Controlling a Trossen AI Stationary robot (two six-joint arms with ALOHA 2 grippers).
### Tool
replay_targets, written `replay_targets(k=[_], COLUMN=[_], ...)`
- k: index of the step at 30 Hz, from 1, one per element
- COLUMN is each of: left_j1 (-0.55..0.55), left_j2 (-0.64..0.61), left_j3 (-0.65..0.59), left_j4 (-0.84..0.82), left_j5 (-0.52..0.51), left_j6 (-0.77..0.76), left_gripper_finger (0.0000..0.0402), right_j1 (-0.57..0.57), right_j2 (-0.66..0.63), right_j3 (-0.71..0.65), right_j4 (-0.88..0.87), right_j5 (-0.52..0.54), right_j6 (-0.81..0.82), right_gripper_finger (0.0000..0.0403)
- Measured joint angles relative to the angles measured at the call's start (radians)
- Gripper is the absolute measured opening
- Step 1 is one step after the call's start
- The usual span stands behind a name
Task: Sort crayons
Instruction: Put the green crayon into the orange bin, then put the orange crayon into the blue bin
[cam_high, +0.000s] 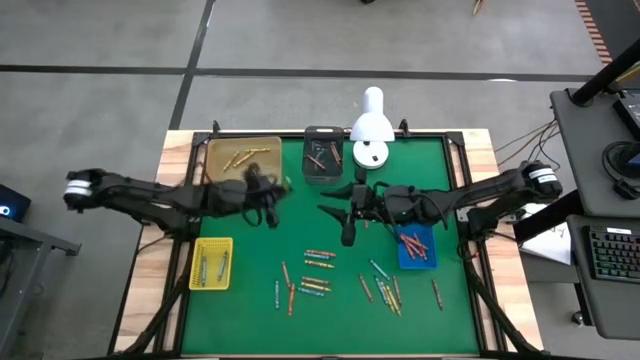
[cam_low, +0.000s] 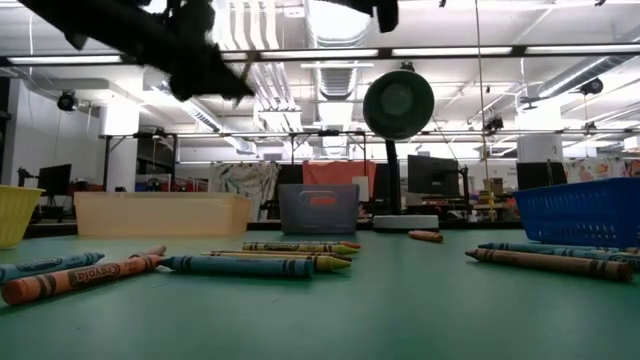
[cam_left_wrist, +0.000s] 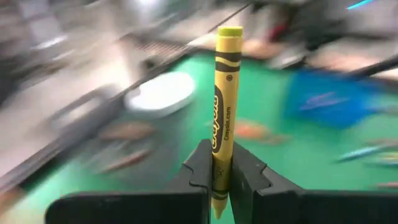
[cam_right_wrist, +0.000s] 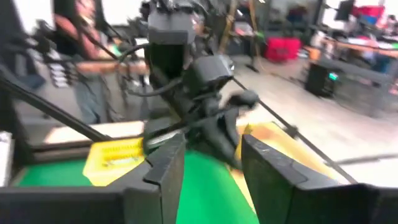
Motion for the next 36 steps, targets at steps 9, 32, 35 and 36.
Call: replay_targets(k=[9, 32, 35, 36], left_j1=[0.506, 0.725, 0.726, 0.726], left_j2=[-0.005, 0.572, 0.589, 0.591], left_j3=[0.159, 0.444, 0.444, 0.444], left_j4=[-0.636, -0.999, -0.993, -0.994], left_j5=[0.039, 0.095, 0.071, 0.071], left_j6=[-0.079, 0.208, 0.203, 0.203], left_gripper_finger=[0.0003, 0.0033, 0.0034, 0.0034], right_j1=[0.0, -0.002, -0.002, -0.002], right_j2=[0.002, 0.031, 0.031, 0.031], right_j3=[0.075, 0.084, 0.084, 0.084], right_j4=[-0.171, -0.246, -0.253, -0.254], right_j5=[0.032, 0.033, 0.033, 0.033], right_j6=[0.018, 0.051, 0.062, 0.063], right_gripper_finger=[0.0158, 0.0162, 0.0162, 0.0162])
